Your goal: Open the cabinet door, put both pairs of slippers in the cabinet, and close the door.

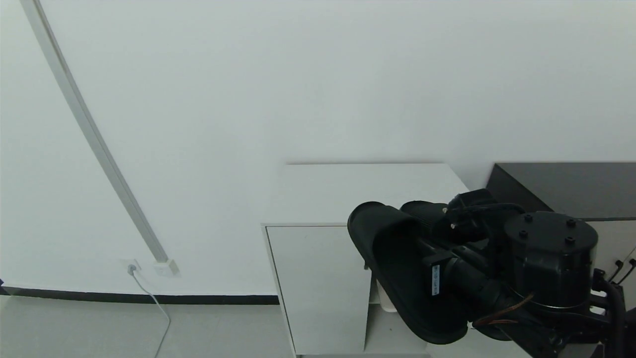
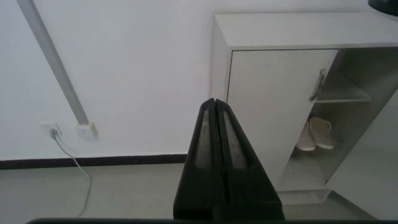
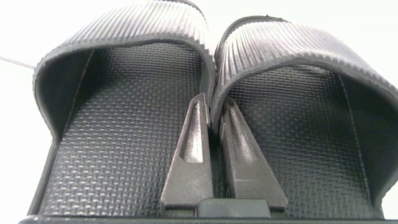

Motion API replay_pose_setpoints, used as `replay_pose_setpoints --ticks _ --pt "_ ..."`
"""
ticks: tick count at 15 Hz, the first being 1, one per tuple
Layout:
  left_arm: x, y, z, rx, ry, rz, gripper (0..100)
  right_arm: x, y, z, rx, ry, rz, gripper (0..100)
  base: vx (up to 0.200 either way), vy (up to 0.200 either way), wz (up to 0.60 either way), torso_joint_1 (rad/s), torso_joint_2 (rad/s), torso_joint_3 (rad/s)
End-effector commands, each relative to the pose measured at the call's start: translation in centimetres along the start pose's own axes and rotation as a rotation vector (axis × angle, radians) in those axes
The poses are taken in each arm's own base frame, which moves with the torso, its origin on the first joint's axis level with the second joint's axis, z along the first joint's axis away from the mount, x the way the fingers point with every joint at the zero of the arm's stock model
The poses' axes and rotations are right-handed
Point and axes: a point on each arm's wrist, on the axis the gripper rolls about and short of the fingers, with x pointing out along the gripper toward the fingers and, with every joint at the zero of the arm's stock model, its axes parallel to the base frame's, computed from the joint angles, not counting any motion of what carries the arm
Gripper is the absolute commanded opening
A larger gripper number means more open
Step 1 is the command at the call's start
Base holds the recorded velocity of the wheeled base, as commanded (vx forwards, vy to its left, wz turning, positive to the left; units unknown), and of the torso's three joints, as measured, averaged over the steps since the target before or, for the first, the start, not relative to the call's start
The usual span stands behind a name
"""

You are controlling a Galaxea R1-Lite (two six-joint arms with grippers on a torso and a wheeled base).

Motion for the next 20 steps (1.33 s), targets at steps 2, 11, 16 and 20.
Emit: replay_pose_setpoints --ticks 2,11,16,20 --pt "0.0 0.0 0.0 0.001 0.0 -0.001 0 -0.05 -0.03 -0.25 -0.005 0.008 0.0 0 0.0 -0.2 0.0 0.0 0.0 0.002" --pt "0.0 0.0 0.0 0.0 0.0 -0.001 0 -0.08 -0.13 -0.51 0.0 0.0 0.002 0 0.0 -0.089 0.0 0.0 0.0 0.001" --pt "0.0 0.0 0.0 0.0 0.0 -0.001 0 -0.05 -0.07 -0.75 0.004 -0.016 0.014 0 0.0 0.0 0.0 0.0 0.0 0.0" --pt "0.0 0.0 0.0 0.0 0.0 -0.001 0 -0.2 0.11 -0.9 0.0 -0.012 0.022 0 0.0 0.0 0.0 0.0 0.0 0.0"
